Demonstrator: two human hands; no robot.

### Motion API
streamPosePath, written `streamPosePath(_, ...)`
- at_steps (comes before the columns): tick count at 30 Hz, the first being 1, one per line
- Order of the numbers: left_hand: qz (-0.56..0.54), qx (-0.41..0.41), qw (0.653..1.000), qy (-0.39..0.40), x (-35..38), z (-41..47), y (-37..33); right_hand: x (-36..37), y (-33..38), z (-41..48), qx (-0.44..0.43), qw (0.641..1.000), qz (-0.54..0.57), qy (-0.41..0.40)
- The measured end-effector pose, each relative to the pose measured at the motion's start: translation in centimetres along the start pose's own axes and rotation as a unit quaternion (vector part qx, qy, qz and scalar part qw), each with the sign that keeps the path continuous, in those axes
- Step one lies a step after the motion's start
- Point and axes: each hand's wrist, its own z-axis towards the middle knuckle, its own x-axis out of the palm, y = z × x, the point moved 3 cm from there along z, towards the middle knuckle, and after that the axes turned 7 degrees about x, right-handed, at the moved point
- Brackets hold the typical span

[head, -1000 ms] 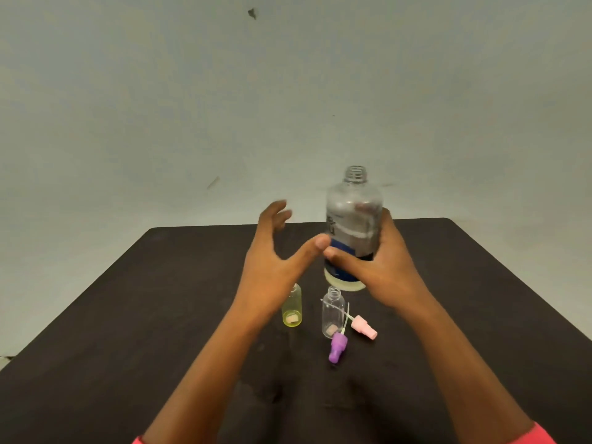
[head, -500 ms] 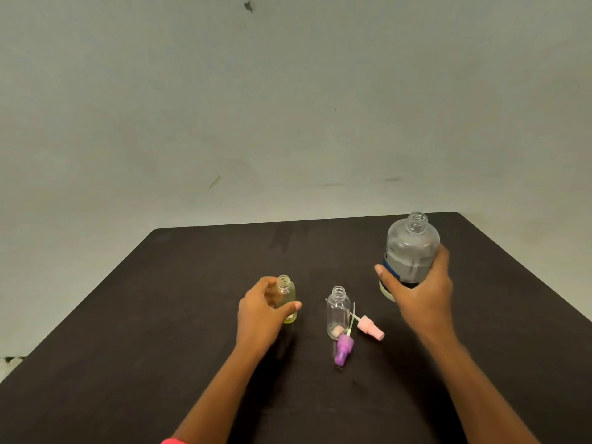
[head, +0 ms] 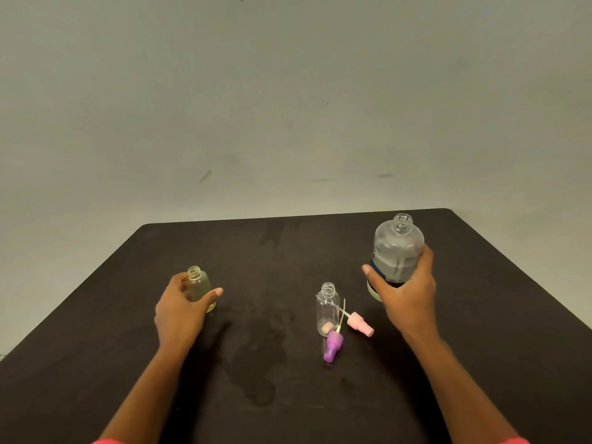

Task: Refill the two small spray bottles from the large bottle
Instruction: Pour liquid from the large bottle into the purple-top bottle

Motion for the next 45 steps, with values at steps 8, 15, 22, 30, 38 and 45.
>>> streamPosePath(8,-0.124,0.149,0.978,-0.078,1.1,-4.9,-6.8,0.0,-0.1,0.1,-0.009,1.0,-0.001,-0.014)
streamPosePath(15,-0.208,0.136,0.923,0.293,8.7,-10.2,-10.5,0.0,-0.1,-0.2,-0.014,1.0,-0.004,-0.015)
streamPosePath(22,-0.178,0.114,0.958,0.194,8.5,-8.0,-7.7,0.0,0.1,-0.2,-0.016,1.0,-0.007,-0.014)
streamPosePath(30,-0.109,0.055,0.99,0.071,4.8,-2.6,-2.5,0.2,0.1,-0.3,-0.014,1.0,-0.005,-0.005)
streamPosePath(38,-0.041,0.193,0.977,-0.084,3.5,-6.2,-7.3,-0.7,0.8,0.1,-0.019,0.999,-0.001,-0.034)
streamPosePath(45,0.081,0.255,0.918,0.293,9.7,-12.2,-10.5,-3.2,1.1,1.0,-0.016,0.994,0.032,-0.102)
